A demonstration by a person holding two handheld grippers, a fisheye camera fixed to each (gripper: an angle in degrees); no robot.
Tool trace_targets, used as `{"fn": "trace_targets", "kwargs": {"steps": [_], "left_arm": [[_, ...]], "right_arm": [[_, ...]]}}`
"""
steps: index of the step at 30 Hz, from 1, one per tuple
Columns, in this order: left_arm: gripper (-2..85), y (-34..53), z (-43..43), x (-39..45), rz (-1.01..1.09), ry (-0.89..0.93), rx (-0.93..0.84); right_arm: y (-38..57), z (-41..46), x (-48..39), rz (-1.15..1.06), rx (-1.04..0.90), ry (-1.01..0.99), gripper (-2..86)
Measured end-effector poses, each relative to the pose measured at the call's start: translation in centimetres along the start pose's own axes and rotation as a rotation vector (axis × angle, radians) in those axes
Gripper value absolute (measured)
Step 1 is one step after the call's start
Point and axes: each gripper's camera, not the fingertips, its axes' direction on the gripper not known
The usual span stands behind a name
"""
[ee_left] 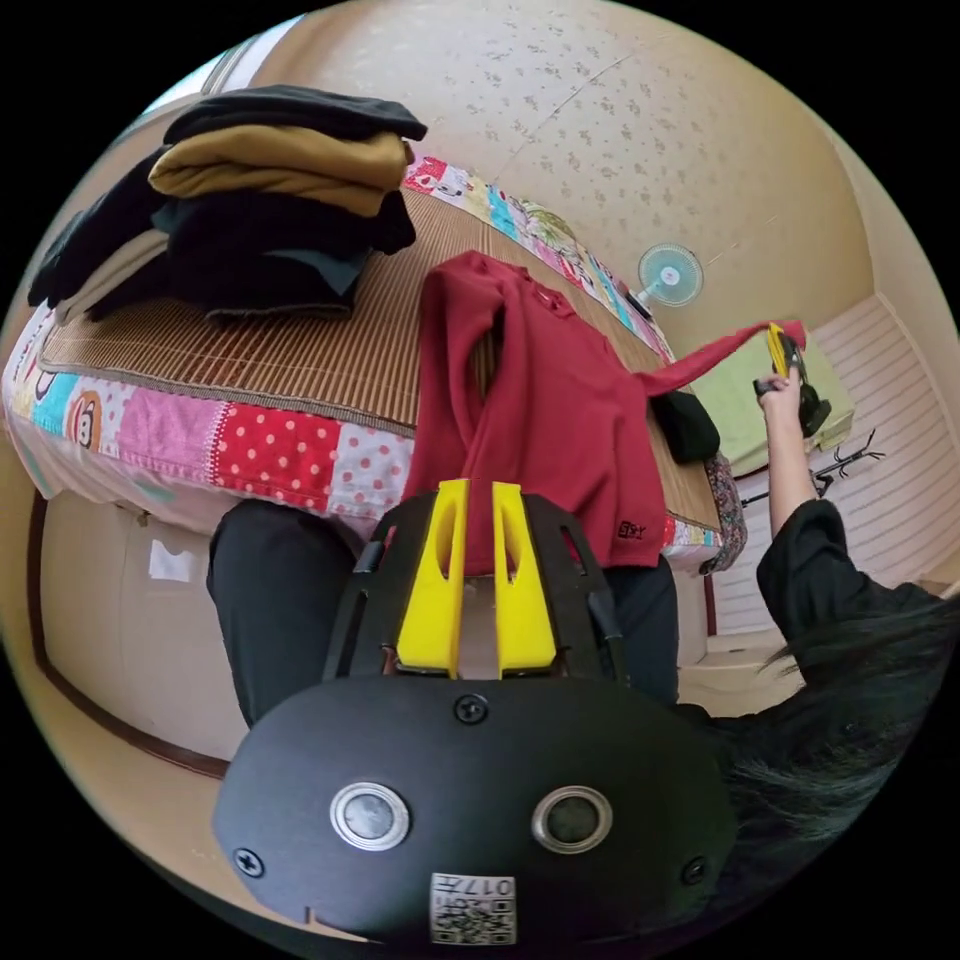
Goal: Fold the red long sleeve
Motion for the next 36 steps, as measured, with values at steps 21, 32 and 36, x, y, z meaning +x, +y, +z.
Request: {"fn": "trace_targets", "kwargs": {"steps": [21, 32, 36], "left_arm": [[0.7, 5.1, 0.2, -4.2, -0.057, 0.022, 0.168], [-0.3, -2.1, -14.7, -1.3, -0.017, 0.217, 0.483], [-0.1, -10.6, -13.0, 9.1, 0.146, 0.324, 0.490]], "right_arm": [[43.0, 13.6, -5.3, -0.320, -0.825, 0.379, 0.4], [42.6, 9.3, 0.0, -0.202, -0.649, 0.531, 0.3], [42.6, 6.3, 4.0, -0.080, -0.547, 0.306, 0.3]]}}
